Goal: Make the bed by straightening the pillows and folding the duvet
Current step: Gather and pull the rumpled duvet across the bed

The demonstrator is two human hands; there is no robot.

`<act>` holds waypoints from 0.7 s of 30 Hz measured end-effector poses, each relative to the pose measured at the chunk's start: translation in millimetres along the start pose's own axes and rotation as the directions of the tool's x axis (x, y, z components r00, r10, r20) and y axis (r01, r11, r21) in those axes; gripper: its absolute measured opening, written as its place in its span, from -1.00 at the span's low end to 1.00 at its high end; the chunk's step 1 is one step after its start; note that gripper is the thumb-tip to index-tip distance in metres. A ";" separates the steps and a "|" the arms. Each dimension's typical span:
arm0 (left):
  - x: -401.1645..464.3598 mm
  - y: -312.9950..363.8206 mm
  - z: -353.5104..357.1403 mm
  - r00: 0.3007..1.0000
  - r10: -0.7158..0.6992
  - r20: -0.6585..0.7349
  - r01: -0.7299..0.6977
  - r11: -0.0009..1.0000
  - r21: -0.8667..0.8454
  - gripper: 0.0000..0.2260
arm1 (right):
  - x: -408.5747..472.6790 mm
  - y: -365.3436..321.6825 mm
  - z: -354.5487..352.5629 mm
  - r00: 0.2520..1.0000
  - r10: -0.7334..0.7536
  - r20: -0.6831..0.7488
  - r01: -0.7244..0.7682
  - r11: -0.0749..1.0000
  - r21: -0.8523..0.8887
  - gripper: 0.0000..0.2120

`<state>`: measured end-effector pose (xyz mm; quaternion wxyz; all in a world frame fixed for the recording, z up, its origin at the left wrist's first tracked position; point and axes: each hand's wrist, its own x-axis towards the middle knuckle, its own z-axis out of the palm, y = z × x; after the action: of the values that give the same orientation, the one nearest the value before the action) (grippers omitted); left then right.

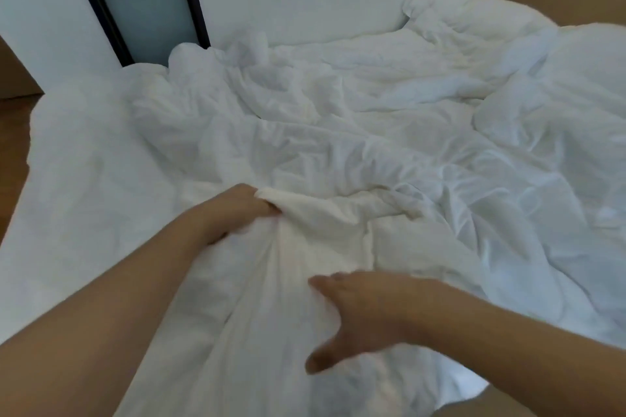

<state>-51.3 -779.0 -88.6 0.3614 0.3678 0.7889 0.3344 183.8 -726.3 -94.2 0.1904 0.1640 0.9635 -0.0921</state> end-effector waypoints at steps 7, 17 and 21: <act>-17.2 77.8 12.7 0.959 0.229 -0.168 -0.230 0.973 0.015 -0.86 | 23.7 -25.5 38.5 0.997 0.006 -0.072 -0.011 0.997 -0.076 -0.60; -83.6 -2.5 23.0 0.934 -0.191 0.303 -0.143 0.576 0.805 0.13 | -13.2 132.7 -90.1 0.666 0.656 -0.355 -0.675 0.732 0.086 -0.68; -73.5 -66.3 81.7 0.968 -0.173 0.180 -0.077 0.481 0.873 0.07 | -16.1 96.3 -51.0 0.698 -0.024 -0.716 -0.364 0.849 -0.384 -0.57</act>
<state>27.3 -851.6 -159.5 0.2270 0.5158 0.8080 -0.1717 214.5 -629.1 -52.4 -0.1433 0.2232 0.9321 0.2469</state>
